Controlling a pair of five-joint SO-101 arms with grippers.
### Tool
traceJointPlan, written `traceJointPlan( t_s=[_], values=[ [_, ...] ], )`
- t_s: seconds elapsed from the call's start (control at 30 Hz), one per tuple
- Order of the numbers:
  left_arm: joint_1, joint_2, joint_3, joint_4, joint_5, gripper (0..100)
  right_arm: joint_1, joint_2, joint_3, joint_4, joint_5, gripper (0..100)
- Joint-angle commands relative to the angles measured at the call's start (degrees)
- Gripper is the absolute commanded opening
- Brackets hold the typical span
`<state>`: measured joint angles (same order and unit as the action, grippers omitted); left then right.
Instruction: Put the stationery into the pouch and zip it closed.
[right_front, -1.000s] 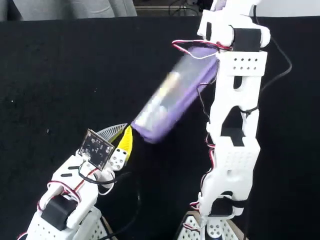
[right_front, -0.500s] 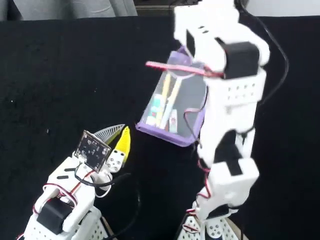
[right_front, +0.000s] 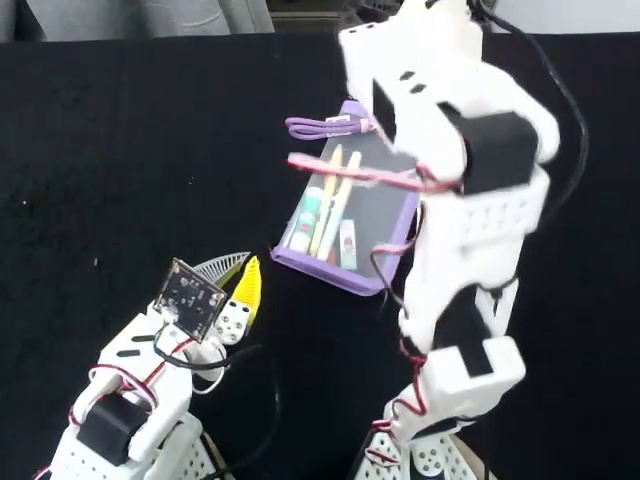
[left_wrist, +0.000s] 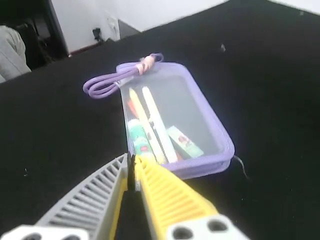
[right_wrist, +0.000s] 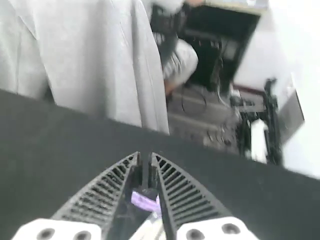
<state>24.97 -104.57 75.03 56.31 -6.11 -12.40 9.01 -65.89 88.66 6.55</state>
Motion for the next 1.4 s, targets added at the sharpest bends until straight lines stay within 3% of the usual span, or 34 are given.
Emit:
traceJointPlan(
  t_s=[0.0,0.1,0.27,0.4,0.53,0.8,1.03,1.23,1.37],
  values=[
    [-5.9,0.0,0.1,-0.4,-0.4,3,5.8,5.9,6.1,-1.0,1.4,15.0],
    [-10.8,0.0,0.1,-0.5,-0.3,3,8.2,12.5,9.5,-3.0,11.2,21.2],
    [-15.9,0.0,3.1,-5.8,-0.3,3,12.9,23.4,8.3,-6.5,25.4,18.5],
    [-17.0,0.0,6.8,-10.5,-0.3,3,15.2,31.4,5.6,-8.1,37.7,18.3],
    [-17.0,0.0,7.8,-11.4,-0.3,3,15.7,39.2,1.3,-9.0,43.9,18.3],
    [-17.0,0.0,7.9,-11.4,-0.3,3,15.2,53.8,-13.1,-9.1,51.9,18.1],
    [-16.8,0.0,8.0,-11.4,-0.3,3,15.6,67.9,-29.8,-15.6,52.0,18.1],
    [-16.7,0.0,8.0,-11.4,-0.3,3,19.9,72.0,-29.7,-25.4,52.0,18.1],
    [-16.7,0.0,8.0,-11.4,-0.3,3,21.6,74.0,-29.8,-26.7,52.0,18.1]
  ],
)
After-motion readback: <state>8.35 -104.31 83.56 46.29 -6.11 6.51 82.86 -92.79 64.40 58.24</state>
